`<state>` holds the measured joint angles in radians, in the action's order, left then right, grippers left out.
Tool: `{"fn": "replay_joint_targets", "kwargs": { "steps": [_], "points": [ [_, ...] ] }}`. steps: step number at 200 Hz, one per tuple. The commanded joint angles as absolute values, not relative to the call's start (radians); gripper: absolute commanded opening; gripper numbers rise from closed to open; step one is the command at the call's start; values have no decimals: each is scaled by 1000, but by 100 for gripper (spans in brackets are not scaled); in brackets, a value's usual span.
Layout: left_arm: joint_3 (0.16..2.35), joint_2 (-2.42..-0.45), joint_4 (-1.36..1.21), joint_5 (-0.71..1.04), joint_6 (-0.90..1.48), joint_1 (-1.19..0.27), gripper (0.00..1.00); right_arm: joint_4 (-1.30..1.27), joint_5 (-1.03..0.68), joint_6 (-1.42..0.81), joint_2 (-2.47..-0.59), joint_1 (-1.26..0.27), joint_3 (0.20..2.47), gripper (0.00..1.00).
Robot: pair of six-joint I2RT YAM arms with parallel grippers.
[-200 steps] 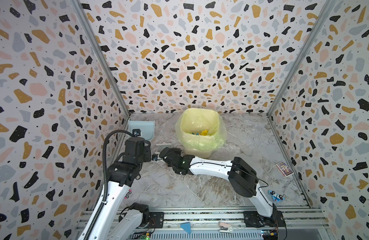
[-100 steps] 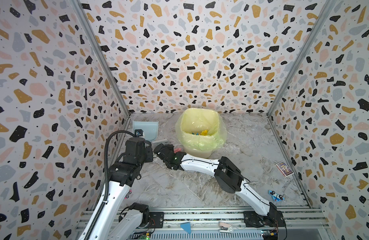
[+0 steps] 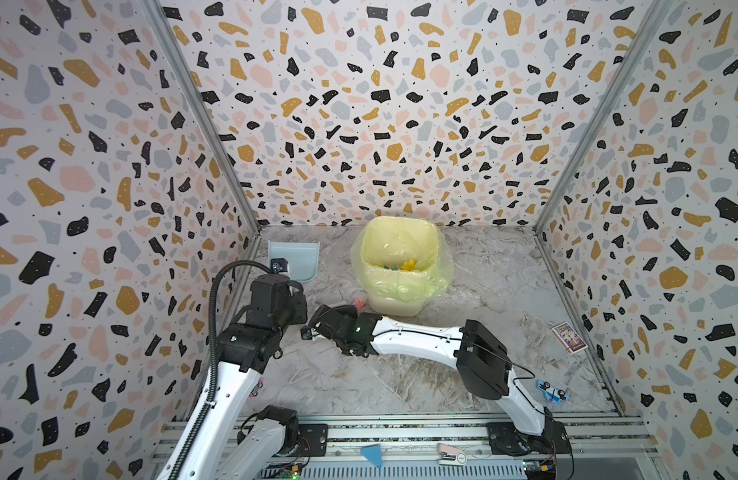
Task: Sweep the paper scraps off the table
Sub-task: 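Lower the empty dustpan beside the bin while the right gripper brings the brush over, then move the brush toward the white and pink scraps with the right gripper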
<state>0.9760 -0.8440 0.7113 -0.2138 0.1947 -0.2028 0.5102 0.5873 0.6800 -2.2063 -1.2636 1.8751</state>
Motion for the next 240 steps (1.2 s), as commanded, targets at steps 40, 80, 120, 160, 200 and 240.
{"fn": "replay_joint_targets", "kwargs": {
  "steps": [40, 80, 120, 160, 200, 240],
  "points": [
    [960, -840, 662, -180, 187, -196, 0, 528, 683, 613, -2118, -1257, 1845, 0],
    [966, -833, 670, -176, 189, -196, 0, 432, 716, 685, -2209, -1178, 1917, 0],
    [968, -830, 673, -176, 190, -196, 0, 597, 647, 586, -2315, -1142, 2087, 0],
    [963, -830, 671, -172, 188, -196, 0, 718, 563, 448, -2298, -1167, 2079, 0],
    [964, -829, 672, -170, 187, -196, 0, 827, 514, 317, -2249, -1223, 2051, 0],
    [965, -827, 673, -172, 185, -196, 0, 994, 453, 224, -2246, -1304, 2168, 0]
  ]
}}
